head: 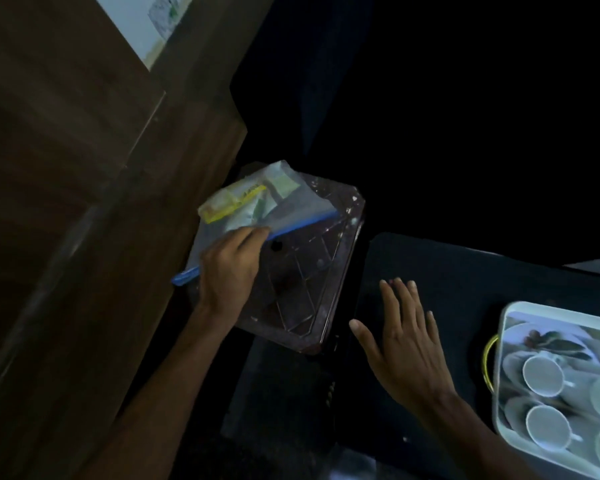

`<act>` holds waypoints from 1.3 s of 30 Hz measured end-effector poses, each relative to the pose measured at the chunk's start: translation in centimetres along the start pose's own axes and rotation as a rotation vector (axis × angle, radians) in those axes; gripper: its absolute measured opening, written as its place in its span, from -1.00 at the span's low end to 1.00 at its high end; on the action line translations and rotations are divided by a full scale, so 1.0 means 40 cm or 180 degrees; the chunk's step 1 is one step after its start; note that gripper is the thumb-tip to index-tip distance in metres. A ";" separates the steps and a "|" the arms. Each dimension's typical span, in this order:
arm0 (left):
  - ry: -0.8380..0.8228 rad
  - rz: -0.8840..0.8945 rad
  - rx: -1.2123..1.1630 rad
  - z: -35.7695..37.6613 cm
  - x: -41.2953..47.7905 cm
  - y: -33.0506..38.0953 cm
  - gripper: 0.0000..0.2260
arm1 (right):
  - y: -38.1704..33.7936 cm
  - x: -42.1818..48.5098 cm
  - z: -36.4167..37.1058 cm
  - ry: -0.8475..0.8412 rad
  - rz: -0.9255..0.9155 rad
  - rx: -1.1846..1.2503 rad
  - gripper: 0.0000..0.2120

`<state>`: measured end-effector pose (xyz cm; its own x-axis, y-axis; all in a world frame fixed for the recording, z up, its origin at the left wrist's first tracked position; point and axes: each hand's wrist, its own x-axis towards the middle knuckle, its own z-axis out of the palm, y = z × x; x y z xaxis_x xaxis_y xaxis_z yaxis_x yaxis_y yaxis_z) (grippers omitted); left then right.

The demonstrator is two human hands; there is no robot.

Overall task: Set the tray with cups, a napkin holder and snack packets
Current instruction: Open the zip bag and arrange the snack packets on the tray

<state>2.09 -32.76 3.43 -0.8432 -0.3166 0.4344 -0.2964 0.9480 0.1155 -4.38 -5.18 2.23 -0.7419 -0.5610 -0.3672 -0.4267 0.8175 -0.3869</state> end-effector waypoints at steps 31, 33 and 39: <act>-0.1514 -0.1372 -0.2681 -0.590 -0.020 0.968 -0.71 | 0.125 -0.561 -0.590 0.1211 0.0706 0.2889 -0.71; -0.1883 -0.1586 -0.3286 -0.611 -0.048 1.053 -0.61 | 0.205 -0.611 -0.610 0.1194 0.0730 0.2877 -0.68; -0.2336 -0.2420 -0.4253 -0.643 -0.115 1.315 -0.44 | 0.421 -0.751 -0.673 0.1089 0.0629 0.3121 -0.75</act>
<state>1.91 19.35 30.49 -0.8273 -0.2611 -0.4974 -0.4679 -0.1698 0.8673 -3.20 28.96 29.50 -0.9240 -0.2379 -0.2993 0.2088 0.3415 -0.9164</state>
